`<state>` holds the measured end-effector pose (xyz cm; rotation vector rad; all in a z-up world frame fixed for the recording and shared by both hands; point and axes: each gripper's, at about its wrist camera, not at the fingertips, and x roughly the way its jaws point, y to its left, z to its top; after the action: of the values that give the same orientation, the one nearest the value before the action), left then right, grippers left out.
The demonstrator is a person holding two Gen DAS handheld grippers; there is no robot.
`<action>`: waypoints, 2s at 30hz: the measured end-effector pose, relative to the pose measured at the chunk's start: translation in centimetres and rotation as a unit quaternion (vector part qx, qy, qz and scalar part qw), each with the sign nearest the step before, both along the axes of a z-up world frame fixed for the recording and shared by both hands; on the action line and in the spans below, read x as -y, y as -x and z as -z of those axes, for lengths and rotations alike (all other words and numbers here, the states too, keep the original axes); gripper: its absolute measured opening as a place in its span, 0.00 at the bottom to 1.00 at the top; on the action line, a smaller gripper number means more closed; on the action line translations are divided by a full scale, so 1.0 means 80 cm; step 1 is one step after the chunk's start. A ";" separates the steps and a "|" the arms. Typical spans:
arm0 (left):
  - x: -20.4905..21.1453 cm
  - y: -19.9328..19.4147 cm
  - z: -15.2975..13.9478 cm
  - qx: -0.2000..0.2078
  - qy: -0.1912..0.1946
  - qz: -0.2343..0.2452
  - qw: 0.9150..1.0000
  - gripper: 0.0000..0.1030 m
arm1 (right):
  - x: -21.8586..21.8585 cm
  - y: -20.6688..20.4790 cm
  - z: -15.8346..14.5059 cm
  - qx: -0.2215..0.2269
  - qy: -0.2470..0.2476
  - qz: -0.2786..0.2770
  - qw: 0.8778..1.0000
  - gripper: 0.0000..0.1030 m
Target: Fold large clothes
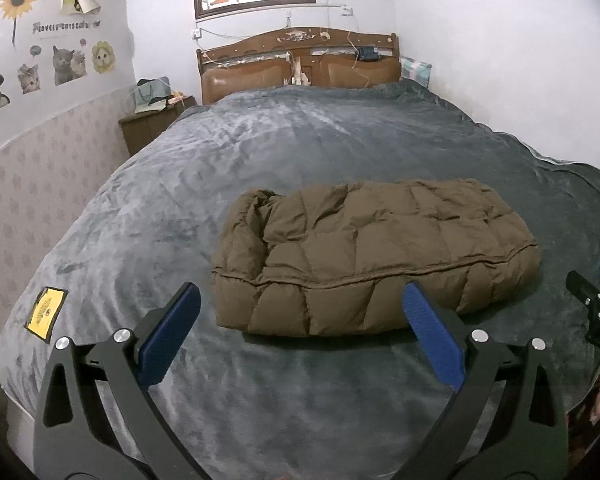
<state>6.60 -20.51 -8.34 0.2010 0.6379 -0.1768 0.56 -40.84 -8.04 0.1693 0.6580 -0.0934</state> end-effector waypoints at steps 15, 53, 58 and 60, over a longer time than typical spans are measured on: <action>-0.001 0.003 -0.005 0.003 0.002 -0.002 1.000 0.97 | -0.008 -0.004 -0.006 0.004 0.018 -0.005 1.000 0.98; 0.002 -0.005 -0.006 0.019 -0.012 -0.007 1.000 0.97 | -0.016 -0.015 0.002 -0.007 0.020 0.003 1.000 0.98; 0.005 -0.005 -0.008 0.021 -0.013 -0.002 1.000 0.97 | -0.014 -0.016 0.002 -0.007 0.019 0.003 1.000 0.98; 0.005 -0.006 -0.009 0.020 -0.010 0.002 1.000 0.97 | -0.014 -0.016 0.002 -0.007 0.019 0.003 1.000 0.98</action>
<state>7.09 -20.90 -7.65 0.2249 0.6006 -0.1692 1.85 -39.71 -8.22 0.1333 0.6692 -0.1132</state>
